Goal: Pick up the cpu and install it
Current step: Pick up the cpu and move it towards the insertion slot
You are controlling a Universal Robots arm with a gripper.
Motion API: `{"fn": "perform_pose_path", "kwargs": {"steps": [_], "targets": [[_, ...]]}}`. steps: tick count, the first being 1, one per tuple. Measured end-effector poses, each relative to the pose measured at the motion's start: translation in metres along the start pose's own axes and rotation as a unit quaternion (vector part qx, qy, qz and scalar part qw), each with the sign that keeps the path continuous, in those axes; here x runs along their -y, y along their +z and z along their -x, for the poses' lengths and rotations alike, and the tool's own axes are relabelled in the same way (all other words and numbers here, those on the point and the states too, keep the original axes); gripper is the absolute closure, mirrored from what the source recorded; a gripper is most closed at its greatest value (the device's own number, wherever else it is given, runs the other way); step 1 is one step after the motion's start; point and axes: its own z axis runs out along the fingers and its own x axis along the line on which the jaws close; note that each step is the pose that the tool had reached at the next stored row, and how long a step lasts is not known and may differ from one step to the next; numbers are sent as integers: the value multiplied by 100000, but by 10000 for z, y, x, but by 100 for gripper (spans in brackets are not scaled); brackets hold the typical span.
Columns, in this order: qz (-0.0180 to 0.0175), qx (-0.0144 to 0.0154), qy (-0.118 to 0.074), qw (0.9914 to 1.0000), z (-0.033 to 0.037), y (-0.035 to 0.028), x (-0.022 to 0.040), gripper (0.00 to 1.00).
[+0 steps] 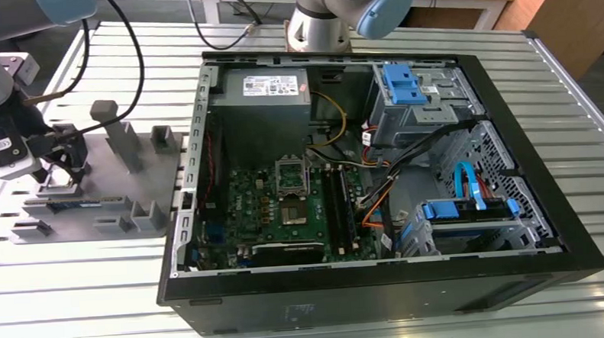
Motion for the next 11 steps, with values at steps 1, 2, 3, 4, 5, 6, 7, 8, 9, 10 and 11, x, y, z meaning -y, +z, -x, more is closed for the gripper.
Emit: {"fn": "perform_pose_path", "kwargs": {"steps": [1, 2, 3, 4, 5, 6, 7, 8, 9, 10, 11], "targets": [[5, 8, 4, 100000, 0, 2, 0, 40], [2, 6, 2, 100000, 0, 2, 0, 40], [5, 10, 4, 100000, 0, 3, 0, 40], [6, 10, 3, 100000, 0, 3, 0, 40], [6, 9, 1, 100000, 0, 3, 0, 40], [5, 9, 3, 100000, 0, 3, 0, 40], [5, 7, 3, 100000, 0, 3, 0, 40], [5, 7, 3, 100000, 0, 3, 0, 40], [4, 7, 4, 100000, 0, 3, 0, 40], [6, 9, 2, 100000, 0, 3, 0, 40], [5, 9, 2, 100000, 0, 3, 0, 40]]}}
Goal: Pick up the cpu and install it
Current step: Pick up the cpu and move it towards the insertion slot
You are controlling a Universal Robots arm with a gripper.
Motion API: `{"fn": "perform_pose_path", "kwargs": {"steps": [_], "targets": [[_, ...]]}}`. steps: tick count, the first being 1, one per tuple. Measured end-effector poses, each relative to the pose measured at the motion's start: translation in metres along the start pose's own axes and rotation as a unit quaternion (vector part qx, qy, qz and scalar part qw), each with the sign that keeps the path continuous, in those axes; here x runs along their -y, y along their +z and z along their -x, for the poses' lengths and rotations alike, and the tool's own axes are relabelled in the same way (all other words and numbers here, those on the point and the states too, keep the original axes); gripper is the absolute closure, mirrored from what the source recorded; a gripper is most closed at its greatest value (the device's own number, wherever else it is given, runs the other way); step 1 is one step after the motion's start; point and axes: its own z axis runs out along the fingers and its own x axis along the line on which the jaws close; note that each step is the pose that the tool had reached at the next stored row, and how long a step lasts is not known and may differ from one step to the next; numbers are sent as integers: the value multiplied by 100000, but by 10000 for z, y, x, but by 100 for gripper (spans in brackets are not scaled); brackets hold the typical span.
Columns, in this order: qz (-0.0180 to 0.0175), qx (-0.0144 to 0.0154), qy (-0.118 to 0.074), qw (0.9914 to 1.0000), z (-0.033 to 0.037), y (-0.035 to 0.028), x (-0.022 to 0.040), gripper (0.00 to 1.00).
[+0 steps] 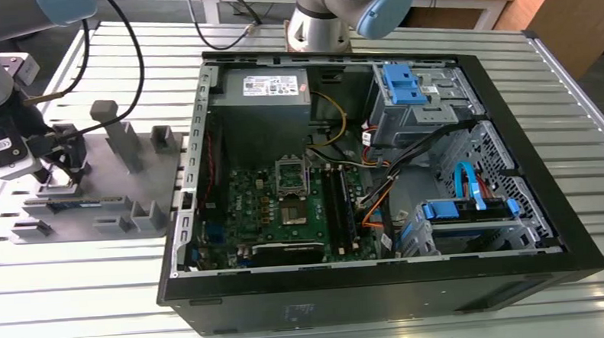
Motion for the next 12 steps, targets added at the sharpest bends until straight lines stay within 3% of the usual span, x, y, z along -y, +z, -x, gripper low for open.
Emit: {"fn": "perform_pose_path", "kwargs": {"steps": [2, 3, 12], "targets": [[-1, -2, 2, 100000, 0, 0, 0, 41], [0, -1, 0, 100000, 0, 0, 0, 48], [-4, -6, 1, 100000, 0, 0, 0, 53]]}}
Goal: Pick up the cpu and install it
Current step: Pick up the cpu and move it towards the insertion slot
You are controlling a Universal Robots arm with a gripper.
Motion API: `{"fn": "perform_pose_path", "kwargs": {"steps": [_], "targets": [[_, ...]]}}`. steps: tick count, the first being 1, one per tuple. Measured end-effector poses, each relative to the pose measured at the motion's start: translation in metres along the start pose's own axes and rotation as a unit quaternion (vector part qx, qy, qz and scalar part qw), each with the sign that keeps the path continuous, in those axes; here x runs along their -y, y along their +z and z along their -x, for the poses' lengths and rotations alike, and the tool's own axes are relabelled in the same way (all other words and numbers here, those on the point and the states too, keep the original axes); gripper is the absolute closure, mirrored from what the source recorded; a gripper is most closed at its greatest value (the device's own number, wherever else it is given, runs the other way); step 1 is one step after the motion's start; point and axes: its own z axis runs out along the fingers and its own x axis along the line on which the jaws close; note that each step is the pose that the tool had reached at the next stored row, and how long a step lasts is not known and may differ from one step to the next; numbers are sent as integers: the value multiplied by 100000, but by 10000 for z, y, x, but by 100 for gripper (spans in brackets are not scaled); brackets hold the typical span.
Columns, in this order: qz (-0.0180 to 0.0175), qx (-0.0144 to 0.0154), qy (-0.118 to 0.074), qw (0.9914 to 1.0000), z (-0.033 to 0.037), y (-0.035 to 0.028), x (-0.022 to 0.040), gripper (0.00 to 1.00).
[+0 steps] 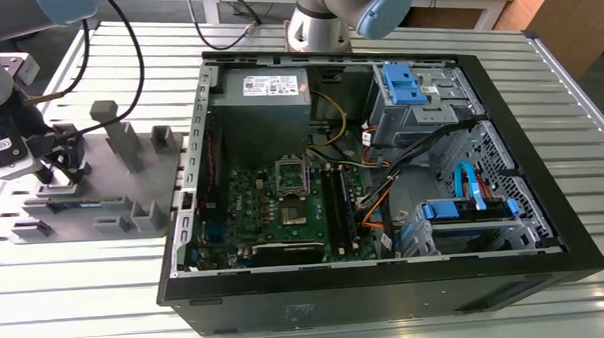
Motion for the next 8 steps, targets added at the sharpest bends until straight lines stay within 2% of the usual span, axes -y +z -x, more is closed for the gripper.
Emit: {"fn": "perform_pose_path", "kwargs": {"steps": [8], "targets": [[12, 19, 1, 100000, 0, 0, 0, 53]]}}
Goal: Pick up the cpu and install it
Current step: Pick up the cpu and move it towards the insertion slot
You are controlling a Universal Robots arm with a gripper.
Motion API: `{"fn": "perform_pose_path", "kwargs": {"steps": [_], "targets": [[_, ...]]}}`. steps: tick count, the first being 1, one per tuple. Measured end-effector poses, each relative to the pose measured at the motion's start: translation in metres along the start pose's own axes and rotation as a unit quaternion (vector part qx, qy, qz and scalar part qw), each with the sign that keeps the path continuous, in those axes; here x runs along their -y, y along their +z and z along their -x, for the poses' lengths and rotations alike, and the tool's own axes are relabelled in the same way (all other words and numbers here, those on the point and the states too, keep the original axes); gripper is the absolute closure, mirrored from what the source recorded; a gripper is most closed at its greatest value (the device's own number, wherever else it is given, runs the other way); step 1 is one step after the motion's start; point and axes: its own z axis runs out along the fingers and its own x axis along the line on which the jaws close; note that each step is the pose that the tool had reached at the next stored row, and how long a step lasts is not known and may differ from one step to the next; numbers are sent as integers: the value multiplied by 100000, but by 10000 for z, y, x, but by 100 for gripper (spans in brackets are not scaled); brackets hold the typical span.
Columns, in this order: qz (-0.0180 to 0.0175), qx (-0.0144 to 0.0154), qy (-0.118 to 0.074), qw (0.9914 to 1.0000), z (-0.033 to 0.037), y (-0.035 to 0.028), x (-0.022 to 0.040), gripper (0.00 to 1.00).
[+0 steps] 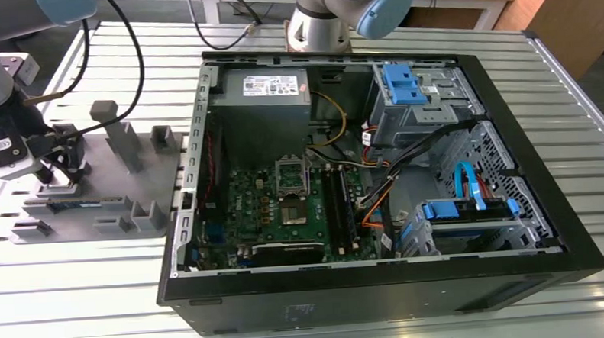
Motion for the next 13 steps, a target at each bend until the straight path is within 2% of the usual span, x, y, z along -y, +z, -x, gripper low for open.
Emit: {"fn": "perform_pose_path", "kwargs": {"steps": [8, 13], "targets": [[-5, -8, -31, 100000, 0, -17, 0, 53], [49, -43, -873, 99996, 0, -18, -1, 53]]}}
